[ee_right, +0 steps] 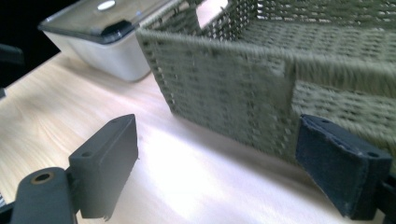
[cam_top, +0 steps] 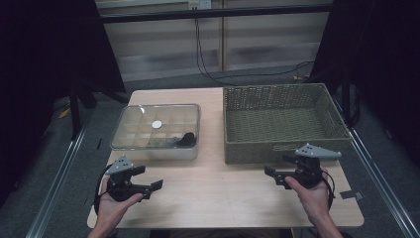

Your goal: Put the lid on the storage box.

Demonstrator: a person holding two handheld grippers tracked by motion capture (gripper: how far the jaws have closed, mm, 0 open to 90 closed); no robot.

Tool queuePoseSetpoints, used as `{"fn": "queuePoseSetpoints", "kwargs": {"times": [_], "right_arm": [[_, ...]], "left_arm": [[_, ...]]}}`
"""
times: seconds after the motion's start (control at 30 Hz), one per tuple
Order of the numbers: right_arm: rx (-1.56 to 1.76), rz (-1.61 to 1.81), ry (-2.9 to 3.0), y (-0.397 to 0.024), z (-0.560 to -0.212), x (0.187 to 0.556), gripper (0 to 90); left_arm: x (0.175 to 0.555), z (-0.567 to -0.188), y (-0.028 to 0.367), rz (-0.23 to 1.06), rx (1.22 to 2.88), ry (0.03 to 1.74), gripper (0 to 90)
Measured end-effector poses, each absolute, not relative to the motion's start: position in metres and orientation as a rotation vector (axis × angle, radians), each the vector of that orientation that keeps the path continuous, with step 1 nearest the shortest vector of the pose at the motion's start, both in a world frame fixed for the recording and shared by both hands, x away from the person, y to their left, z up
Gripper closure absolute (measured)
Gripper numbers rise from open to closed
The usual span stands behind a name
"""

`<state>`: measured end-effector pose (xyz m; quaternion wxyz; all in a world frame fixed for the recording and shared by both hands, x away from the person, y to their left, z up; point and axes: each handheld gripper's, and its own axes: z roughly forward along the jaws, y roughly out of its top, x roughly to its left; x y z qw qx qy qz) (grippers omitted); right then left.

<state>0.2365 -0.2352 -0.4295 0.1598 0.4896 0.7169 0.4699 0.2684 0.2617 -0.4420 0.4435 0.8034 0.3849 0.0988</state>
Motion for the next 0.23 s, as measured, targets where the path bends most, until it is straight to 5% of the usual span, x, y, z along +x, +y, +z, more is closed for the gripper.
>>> {"fn": "queuePoseSetpoints", "kwargs": {"times": [0.23], "right_arm": [[1.447, 1.317, 2.073, -0.243, -0.452, 0.225, 13.2]], "left_arm": [[0.261, -0.456, 0.262, 0.230, 1.979, 0.969, 8.2]]}}
